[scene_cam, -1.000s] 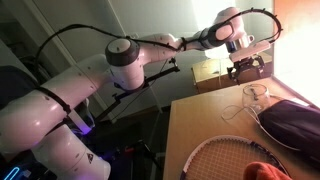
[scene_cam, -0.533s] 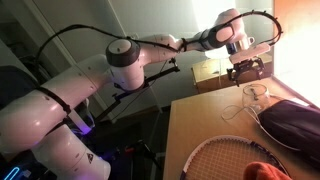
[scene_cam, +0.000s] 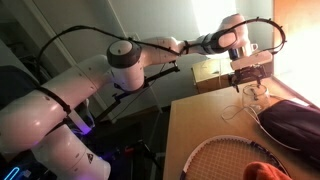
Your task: Use the towel to wipe the monitor and put the pen in the jar
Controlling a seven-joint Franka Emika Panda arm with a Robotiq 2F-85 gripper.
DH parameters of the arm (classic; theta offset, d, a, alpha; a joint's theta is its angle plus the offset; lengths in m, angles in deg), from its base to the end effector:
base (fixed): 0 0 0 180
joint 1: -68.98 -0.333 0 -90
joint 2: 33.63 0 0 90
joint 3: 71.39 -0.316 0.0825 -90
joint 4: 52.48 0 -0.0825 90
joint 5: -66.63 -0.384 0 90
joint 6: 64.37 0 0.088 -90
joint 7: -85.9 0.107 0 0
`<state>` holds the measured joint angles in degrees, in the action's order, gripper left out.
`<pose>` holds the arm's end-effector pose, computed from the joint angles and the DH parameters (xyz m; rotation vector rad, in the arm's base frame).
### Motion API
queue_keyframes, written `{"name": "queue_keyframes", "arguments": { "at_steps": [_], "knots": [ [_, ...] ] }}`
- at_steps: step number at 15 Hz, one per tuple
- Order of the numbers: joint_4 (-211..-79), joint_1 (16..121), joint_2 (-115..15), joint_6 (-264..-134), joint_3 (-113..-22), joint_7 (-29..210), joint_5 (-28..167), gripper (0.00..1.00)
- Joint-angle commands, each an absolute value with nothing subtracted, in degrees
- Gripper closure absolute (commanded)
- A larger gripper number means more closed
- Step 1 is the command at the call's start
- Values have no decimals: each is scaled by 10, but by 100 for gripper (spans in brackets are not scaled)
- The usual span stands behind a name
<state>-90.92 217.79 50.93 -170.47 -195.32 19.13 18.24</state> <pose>0.7795 0.1528 0.1486 2.4678 1.6803 -0.1427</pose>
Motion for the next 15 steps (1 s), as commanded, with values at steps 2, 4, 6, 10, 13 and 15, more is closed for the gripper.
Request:
{"name": "queue_keyframes", "arguments": {
  "at_steps": [2, 4, 6, 10, 13, 15],
  "knots": [
    [-924, 2179, 510, -1693, -1960, 200, 167, 0],
    [-928, 2179, 510, -1692, -1963, 196, 163, 0],
    [-930, 2179, 511, -1690, -1966, 198, 164, 0],
    [-927, 2180, 511, -1679, -1968, 194, 169, 0],
    [-926, 2181, 511, -1670, -1967, 193, 171, 0],
    [-928, 2180, 511, -1662, -1966, 189, 166, 0]
  ]
}}
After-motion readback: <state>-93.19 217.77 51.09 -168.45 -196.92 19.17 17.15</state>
